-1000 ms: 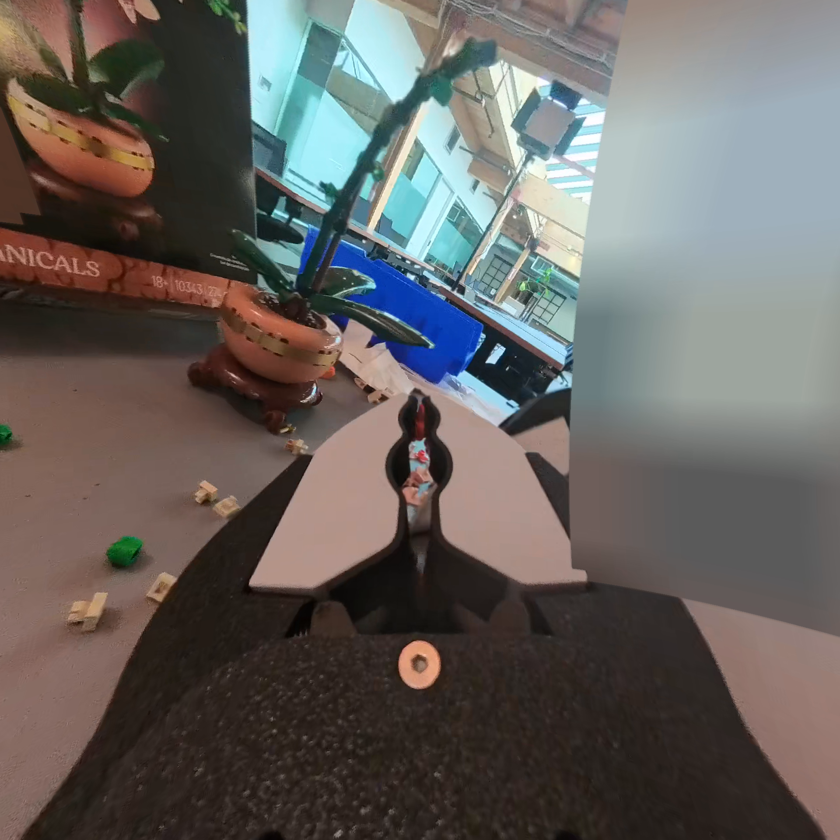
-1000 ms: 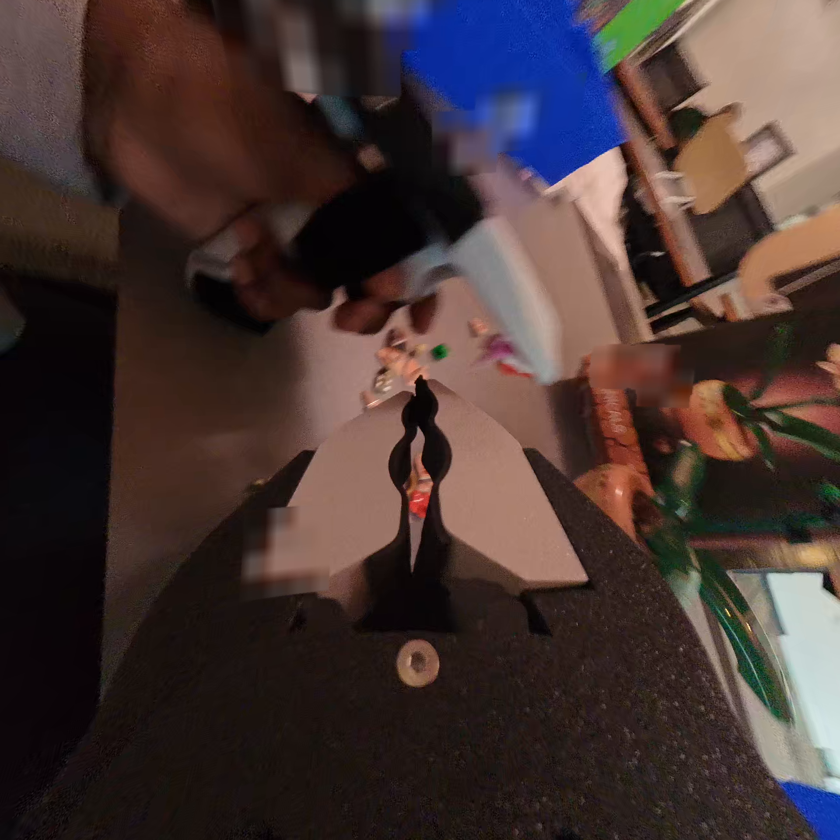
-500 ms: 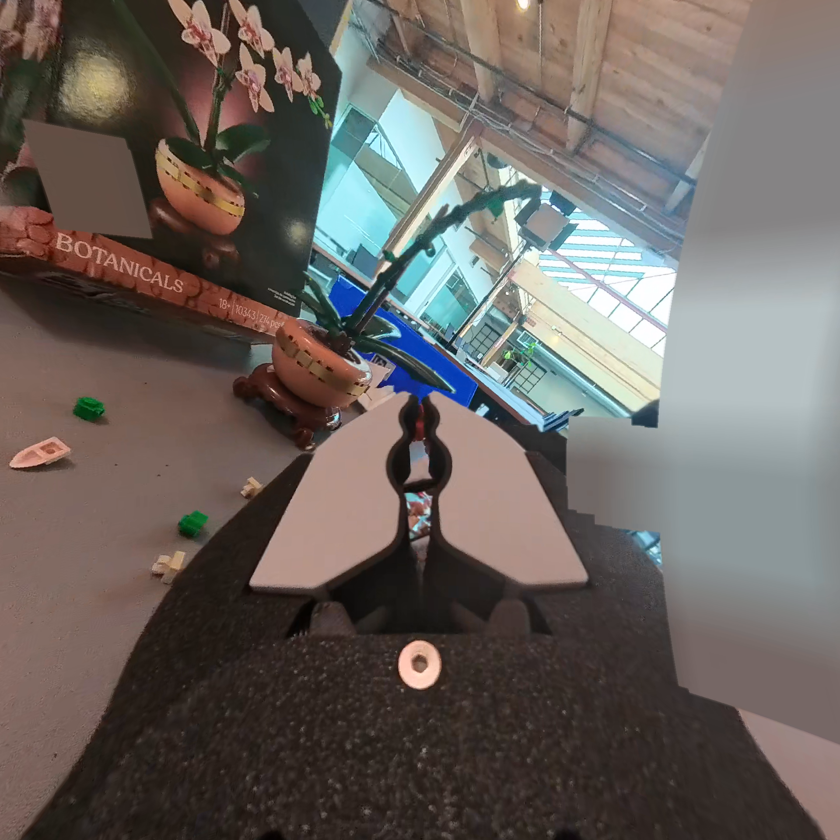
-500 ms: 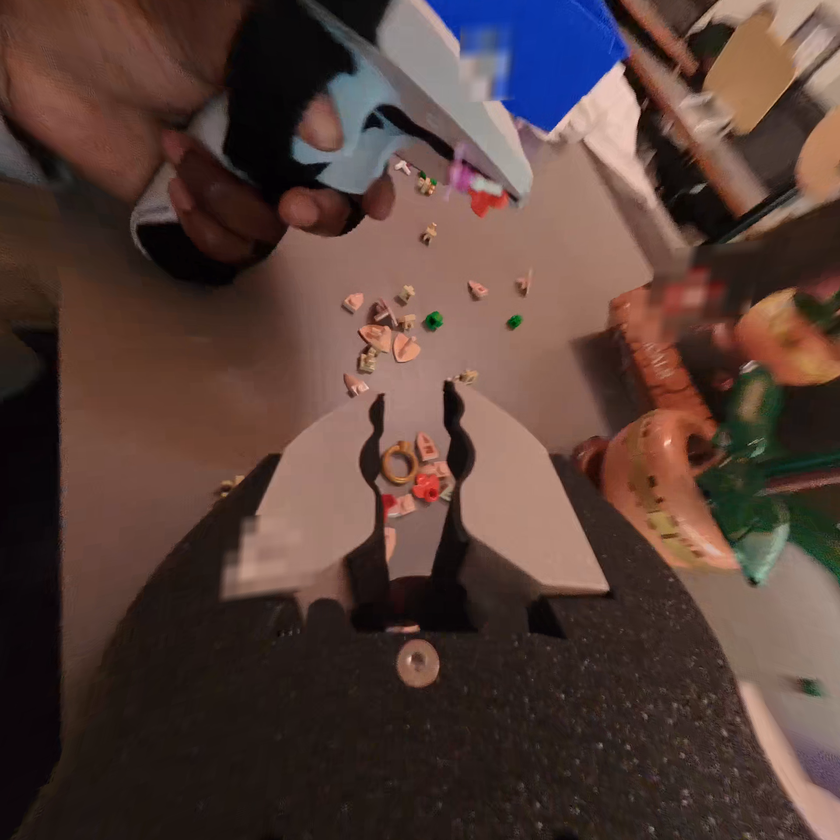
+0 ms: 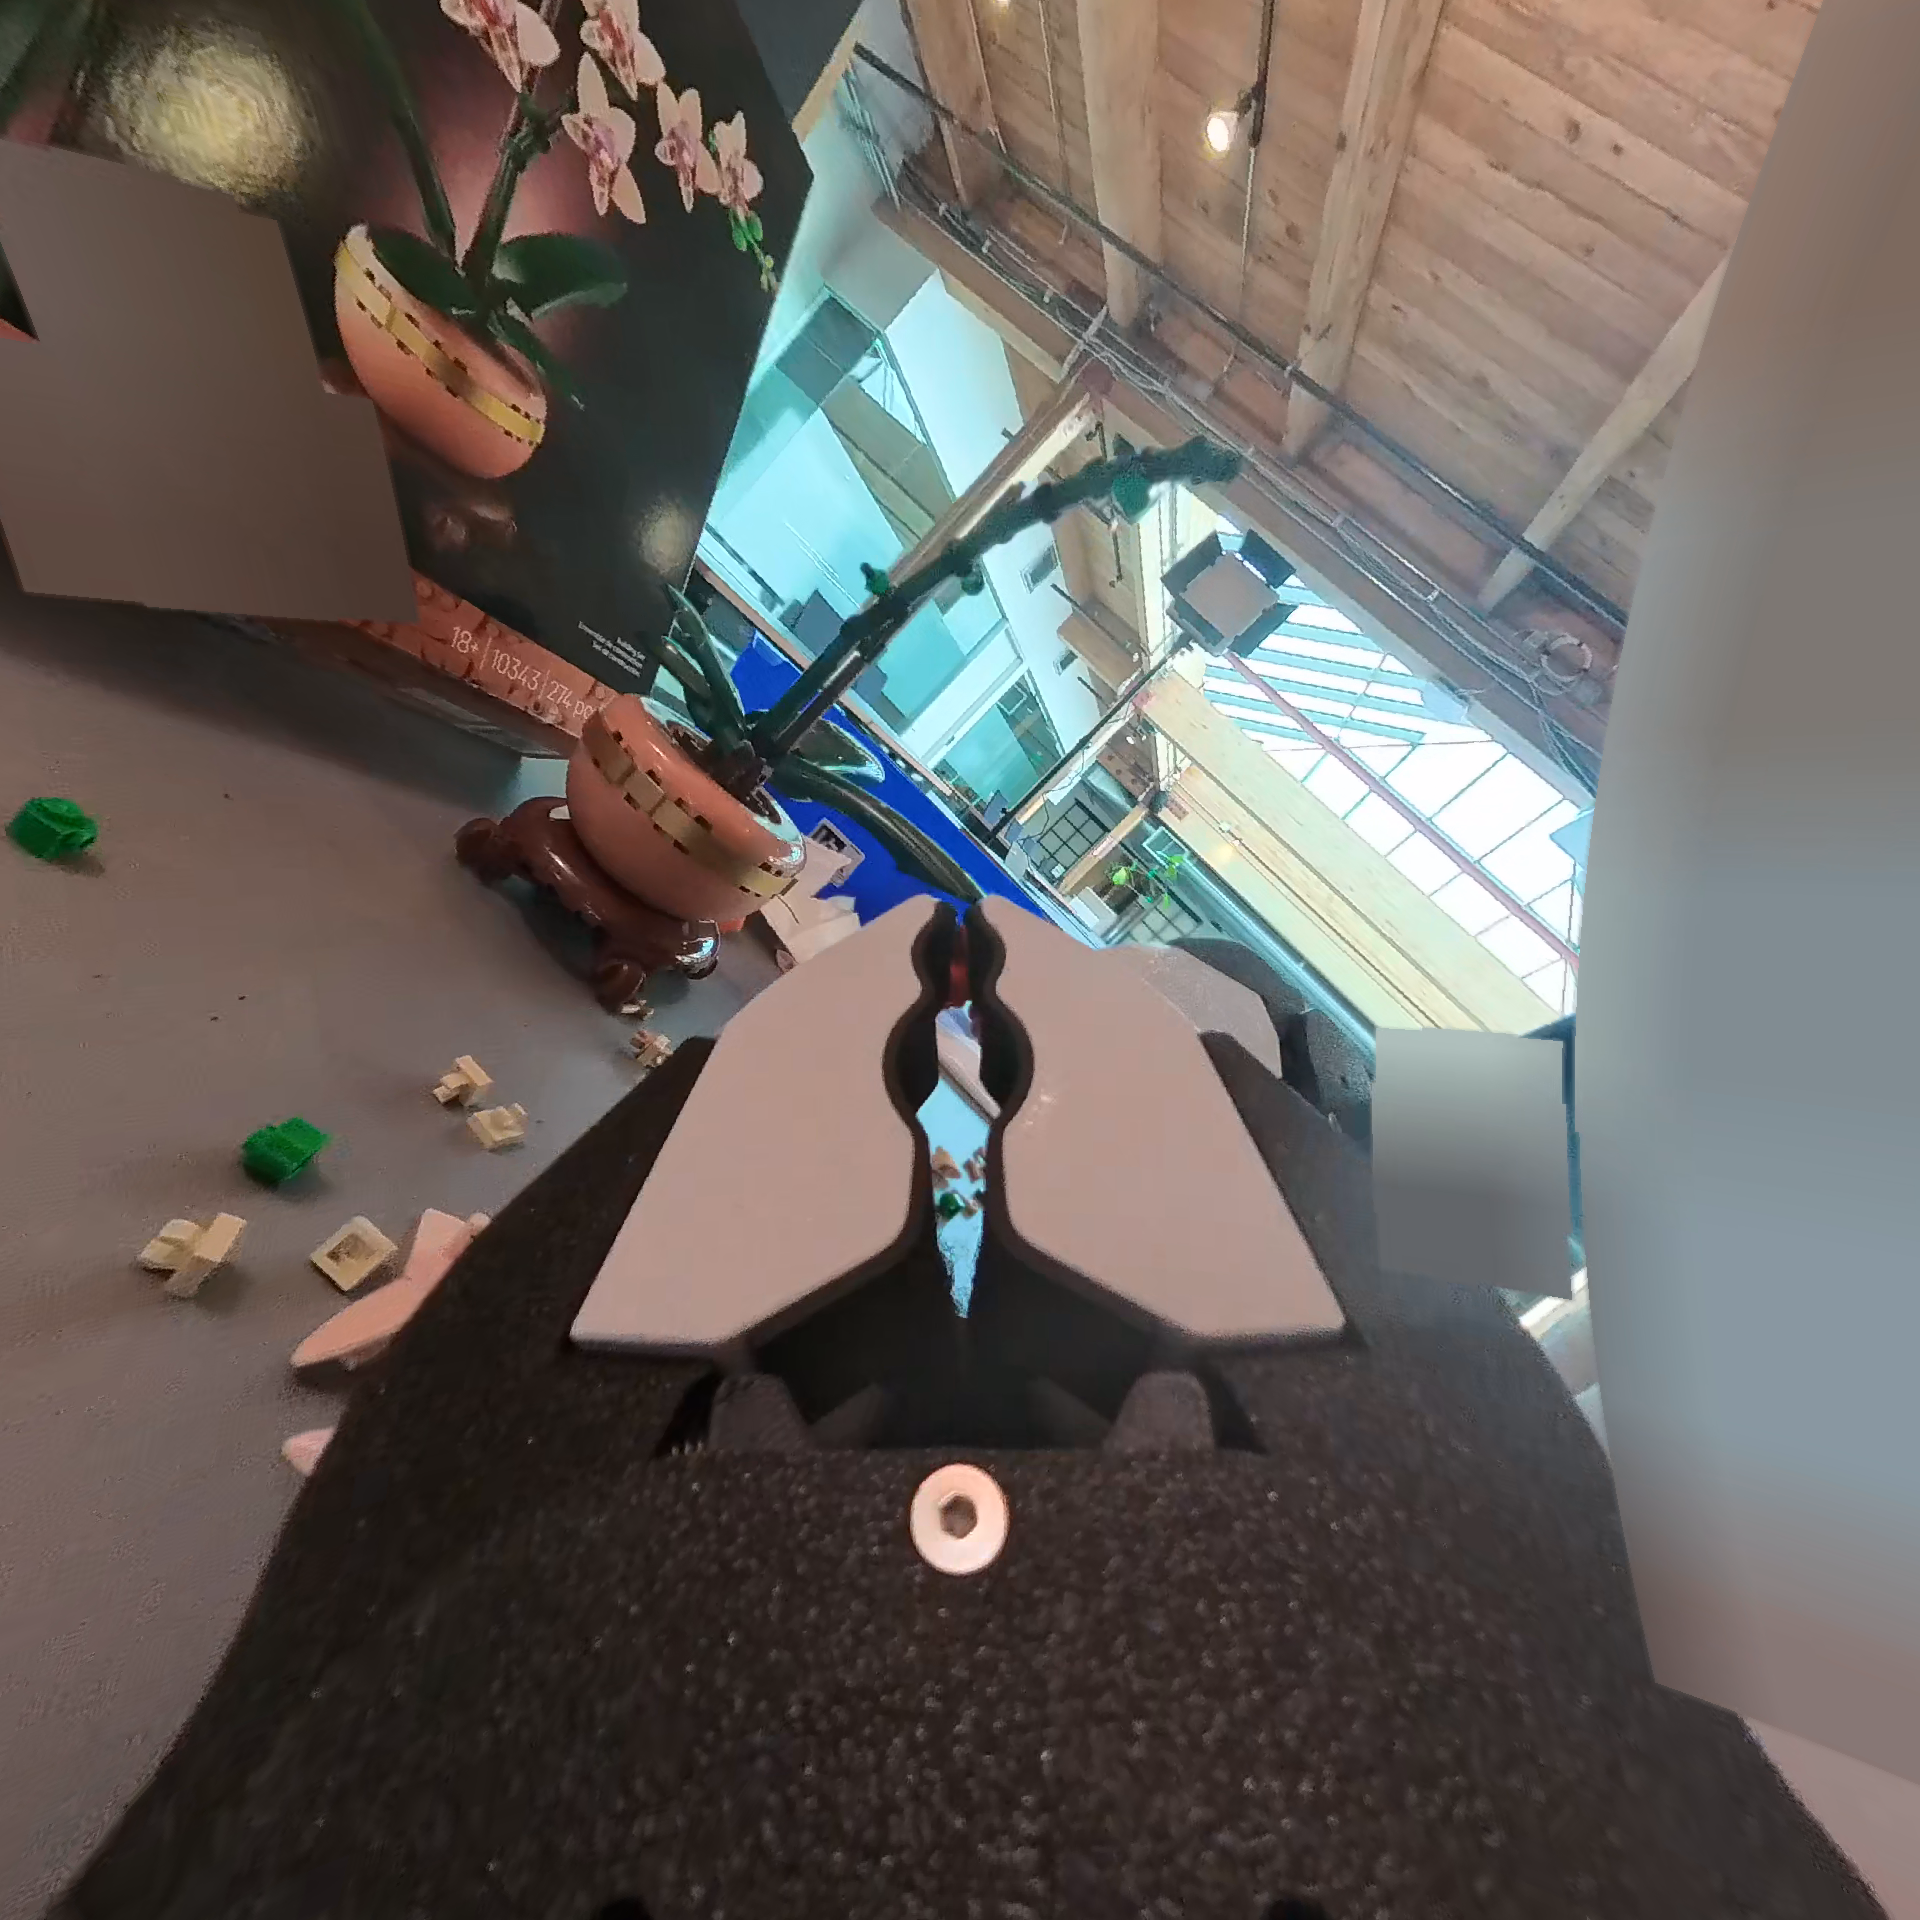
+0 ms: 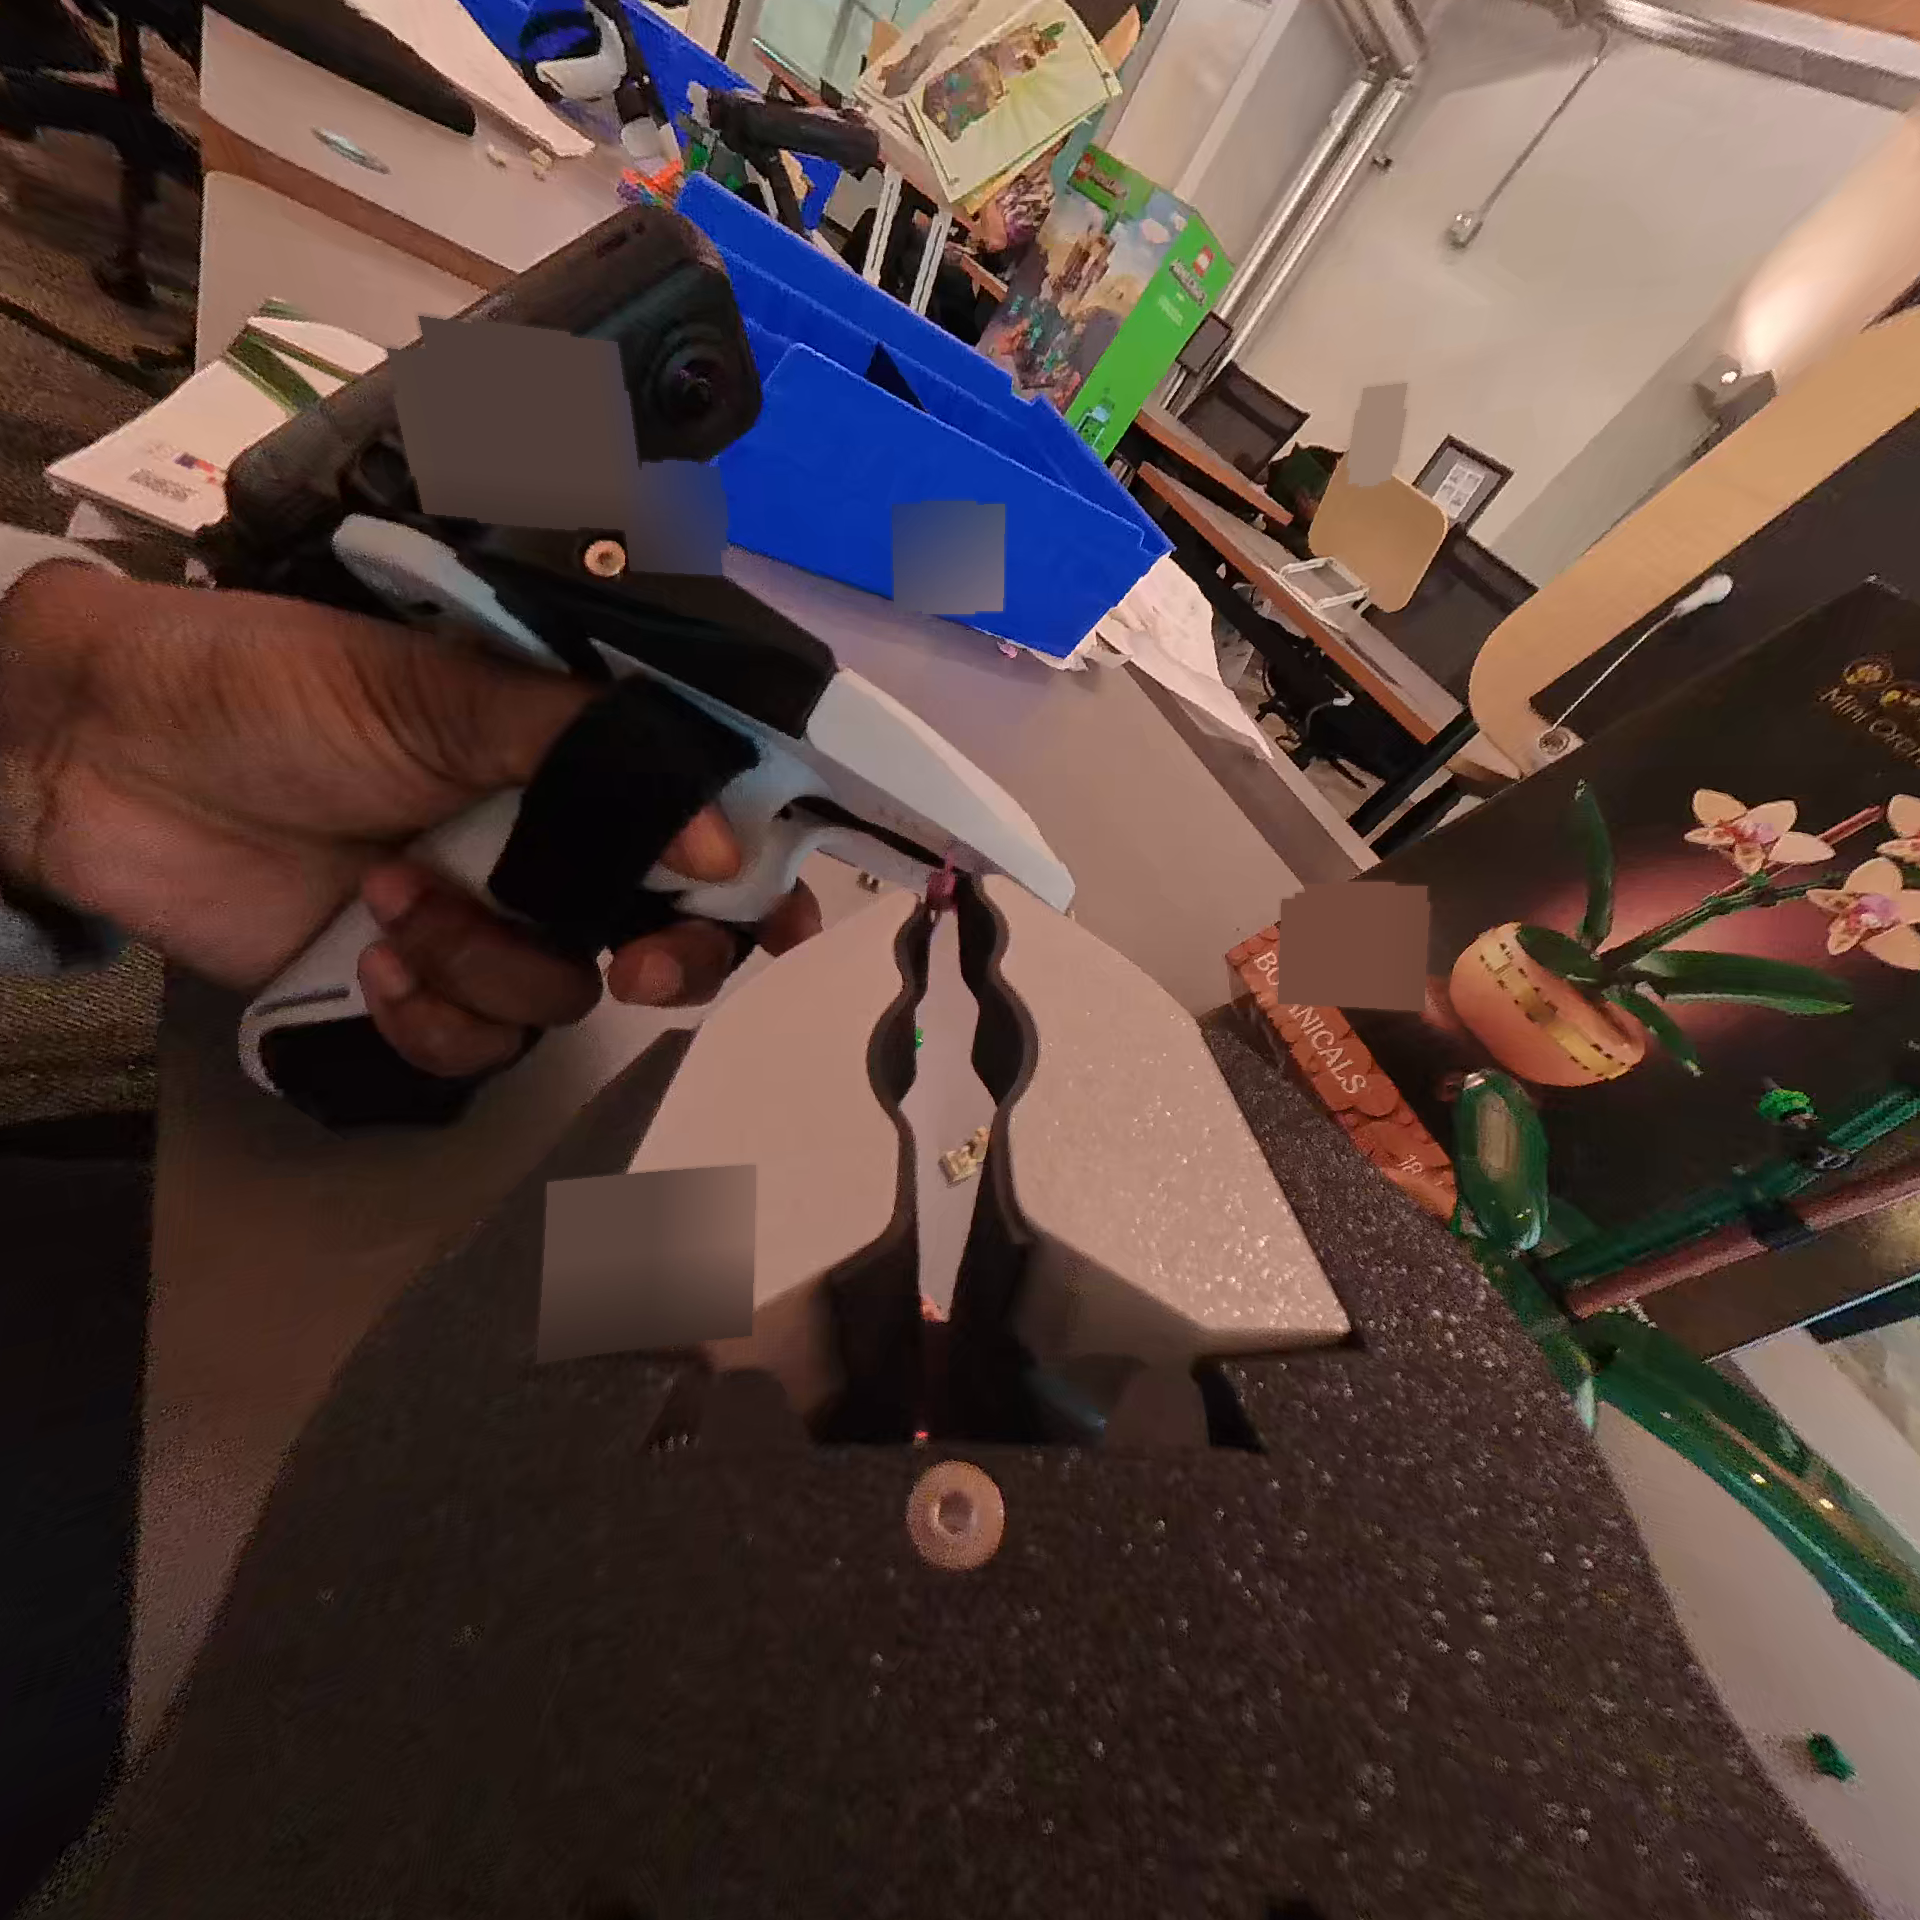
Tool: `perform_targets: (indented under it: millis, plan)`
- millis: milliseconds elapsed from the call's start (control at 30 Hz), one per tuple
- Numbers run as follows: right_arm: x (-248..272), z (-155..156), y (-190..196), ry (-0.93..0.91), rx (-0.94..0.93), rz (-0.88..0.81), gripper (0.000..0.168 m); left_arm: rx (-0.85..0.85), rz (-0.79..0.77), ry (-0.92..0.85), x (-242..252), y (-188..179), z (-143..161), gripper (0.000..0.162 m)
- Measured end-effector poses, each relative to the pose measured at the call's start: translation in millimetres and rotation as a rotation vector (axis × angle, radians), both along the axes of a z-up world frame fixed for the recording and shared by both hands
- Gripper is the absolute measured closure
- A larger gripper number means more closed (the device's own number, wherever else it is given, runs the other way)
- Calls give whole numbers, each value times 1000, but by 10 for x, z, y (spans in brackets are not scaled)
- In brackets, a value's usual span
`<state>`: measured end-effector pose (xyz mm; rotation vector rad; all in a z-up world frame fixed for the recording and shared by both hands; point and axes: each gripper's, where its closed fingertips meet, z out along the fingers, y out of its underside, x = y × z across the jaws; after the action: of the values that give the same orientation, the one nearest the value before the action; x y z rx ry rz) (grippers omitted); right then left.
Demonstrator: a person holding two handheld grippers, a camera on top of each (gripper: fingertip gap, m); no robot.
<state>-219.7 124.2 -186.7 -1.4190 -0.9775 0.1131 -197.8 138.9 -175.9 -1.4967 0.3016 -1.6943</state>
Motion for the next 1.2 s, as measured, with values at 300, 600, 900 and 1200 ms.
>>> perform_targets:
  millis: [300, 600, 900, 1200]
  plan:
    - [-21, -86, 5, 45, -87, 69, 165, -23, 97, 21, -9, 31, -68, 161]
    - [-170, -268, 6, -320, 19, 133, 168, -132, 97, -24, -58, 153, -129, 162]
    - [228, -825, 25, -360, -302, 23, 148, -197, 97, -112, -221, 240, -114, 162]
    - [31, -54, 55, 653, -564, 127, 158, -125, 153, -157, -223, 225, -27, 162]
